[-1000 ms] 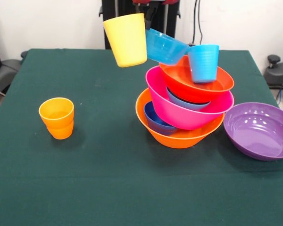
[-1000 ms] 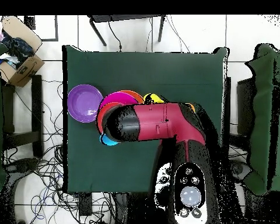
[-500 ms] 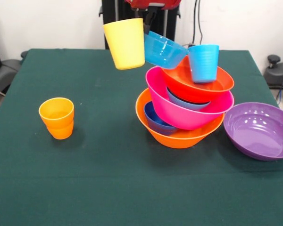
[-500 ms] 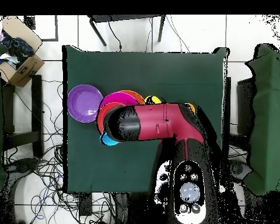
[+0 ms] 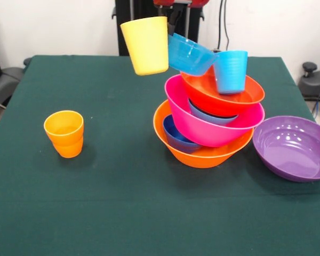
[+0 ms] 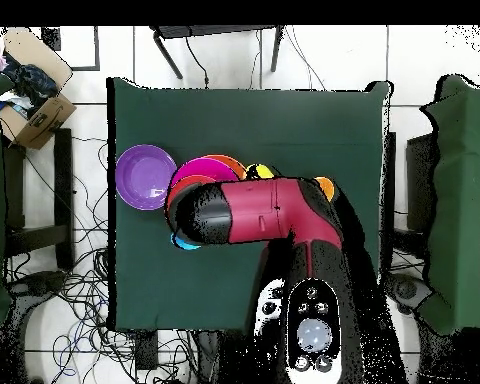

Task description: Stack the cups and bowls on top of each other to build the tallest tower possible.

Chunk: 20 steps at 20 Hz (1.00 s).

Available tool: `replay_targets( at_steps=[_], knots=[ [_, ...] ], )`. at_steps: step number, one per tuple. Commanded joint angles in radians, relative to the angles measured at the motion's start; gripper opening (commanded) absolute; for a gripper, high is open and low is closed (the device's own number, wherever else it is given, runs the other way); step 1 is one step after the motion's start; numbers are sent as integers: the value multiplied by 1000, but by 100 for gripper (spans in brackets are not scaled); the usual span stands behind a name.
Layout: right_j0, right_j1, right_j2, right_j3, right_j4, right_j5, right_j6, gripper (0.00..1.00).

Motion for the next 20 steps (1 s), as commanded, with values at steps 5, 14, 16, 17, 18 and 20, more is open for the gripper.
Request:
replay_targets(
  at_steps=[5, 14, 16, 17, 18, 20],
  knots=[
    [42, 9, -10, 68, 1, 10, 154, 0],
    [50, 29, -22, 59, 5, -8, 160, 0],
    [50, 31, -23, 63, 7, -15, 162, 0],
    [50, 33, -22, 65, 8, -19, 164, 0],
    [50, 35, -21, 68, 10, -24, 165, 0],
    [53, 42, -21, 69, 12, -30, 172, 0]
  ],
)
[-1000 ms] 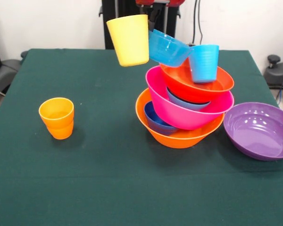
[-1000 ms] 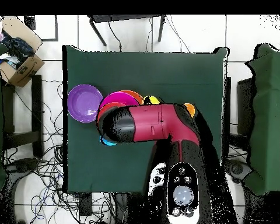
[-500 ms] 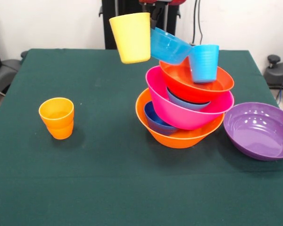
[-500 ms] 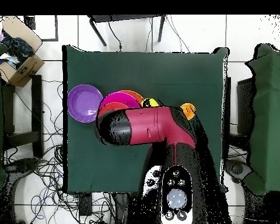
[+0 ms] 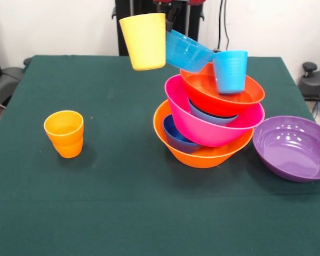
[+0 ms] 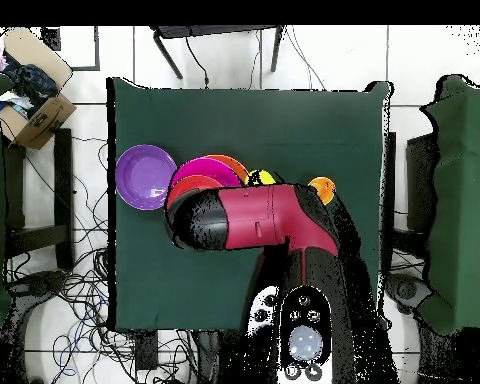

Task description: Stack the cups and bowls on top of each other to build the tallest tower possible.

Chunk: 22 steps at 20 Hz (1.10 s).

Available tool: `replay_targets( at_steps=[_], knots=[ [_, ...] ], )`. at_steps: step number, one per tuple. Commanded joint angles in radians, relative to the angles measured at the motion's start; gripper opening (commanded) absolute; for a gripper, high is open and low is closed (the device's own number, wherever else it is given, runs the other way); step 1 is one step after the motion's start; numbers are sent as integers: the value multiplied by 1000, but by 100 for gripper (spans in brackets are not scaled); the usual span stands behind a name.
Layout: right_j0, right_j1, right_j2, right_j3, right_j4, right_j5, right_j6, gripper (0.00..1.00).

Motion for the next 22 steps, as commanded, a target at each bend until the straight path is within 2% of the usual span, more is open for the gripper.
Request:
replay_targets(
  at_steps=[1, 6, 11, 22],
  knots=[
    [25, 43, 21, 60, 12, -31, 173, 0],
    [35, 55, 17, 54, 12, -38, 191, 0],
    [54, 39, -2, 87, 7, -69, 225, 0],
    [98, 74, -28, 78, -5, -102, 288, 0]
  ],
)
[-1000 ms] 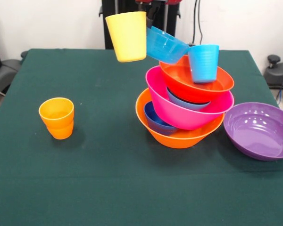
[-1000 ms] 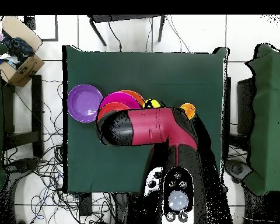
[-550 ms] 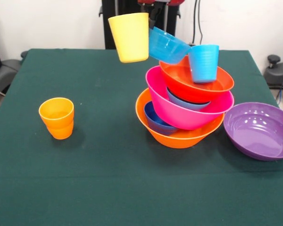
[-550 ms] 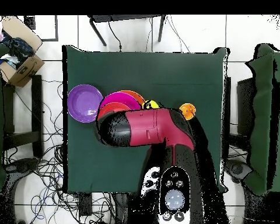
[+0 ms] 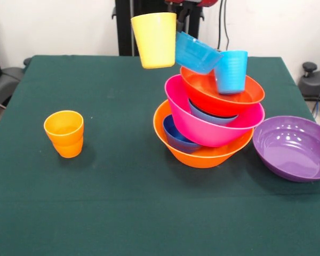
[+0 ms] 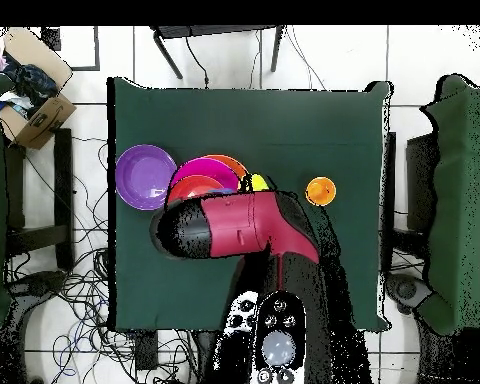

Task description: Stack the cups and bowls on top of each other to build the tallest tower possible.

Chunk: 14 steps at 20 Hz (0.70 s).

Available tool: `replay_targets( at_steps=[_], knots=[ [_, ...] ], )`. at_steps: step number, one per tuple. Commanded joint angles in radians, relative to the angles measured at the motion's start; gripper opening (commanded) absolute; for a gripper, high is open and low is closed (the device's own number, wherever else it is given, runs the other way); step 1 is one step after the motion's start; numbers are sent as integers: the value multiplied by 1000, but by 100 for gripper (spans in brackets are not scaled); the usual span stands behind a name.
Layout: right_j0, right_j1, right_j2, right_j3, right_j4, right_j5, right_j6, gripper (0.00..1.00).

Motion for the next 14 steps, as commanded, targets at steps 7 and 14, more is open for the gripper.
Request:
replay_targets(
  at_steps=[7, 14],
  knots=[
    [41, 91, 18, 51, -15, -82, 217, 0],
    [26, 66, 31, 72, 0, -76, 199, 100]
  ],
)
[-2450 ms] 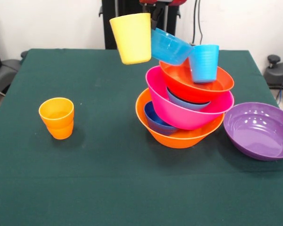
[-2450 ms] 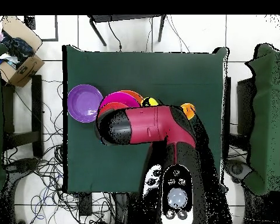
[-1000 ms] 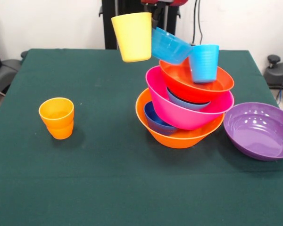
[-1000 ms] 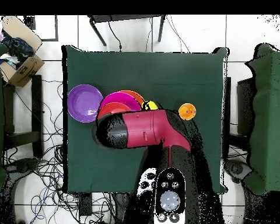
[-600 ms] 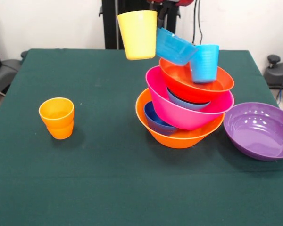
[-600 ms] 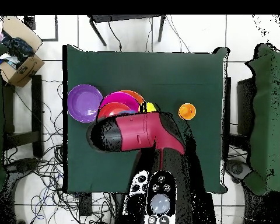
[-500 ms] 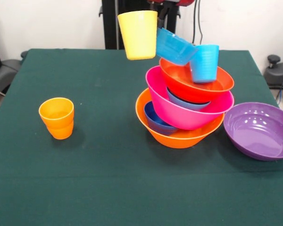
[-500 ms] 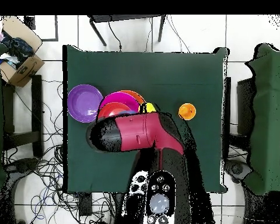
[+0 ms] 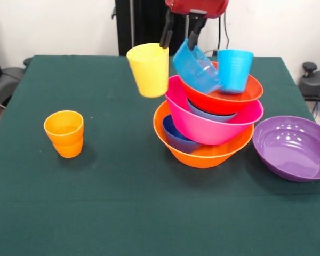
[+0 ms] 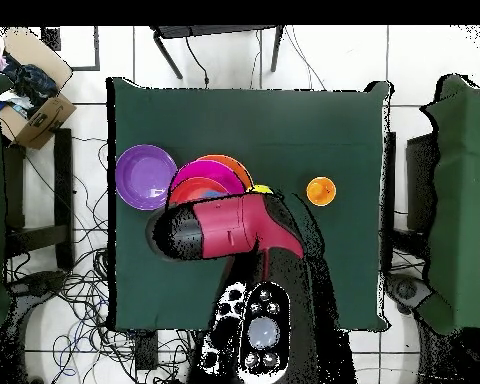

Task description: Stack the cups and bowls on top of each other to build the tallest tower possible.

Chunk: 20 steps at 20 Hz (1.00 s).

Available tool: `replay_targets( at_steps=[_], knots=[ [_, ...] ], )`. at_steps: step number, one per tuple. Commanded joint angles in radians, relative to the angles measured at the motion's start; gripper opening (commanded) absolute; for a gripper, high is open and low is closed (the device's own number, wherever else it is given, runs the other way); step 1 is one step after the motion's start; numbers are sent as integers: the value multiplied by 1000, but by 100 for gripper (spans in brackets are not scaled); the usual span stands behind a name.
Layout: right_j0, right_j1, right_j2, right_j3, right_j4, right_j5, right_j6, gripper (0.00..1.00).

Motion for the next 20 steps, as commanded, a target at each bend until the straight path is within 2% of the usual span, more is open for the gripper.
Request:
replay_targets(
  at_steps=[1, 11, 20],
  knots=[
    [-1, 8, 39, 62, -5, -41, 106, 100],
    [-26, -44, 40, 72, 1, 19, 51, 100],
    [-28, -56, 38, 66, -9, 40, 46, 100]
  ],
)
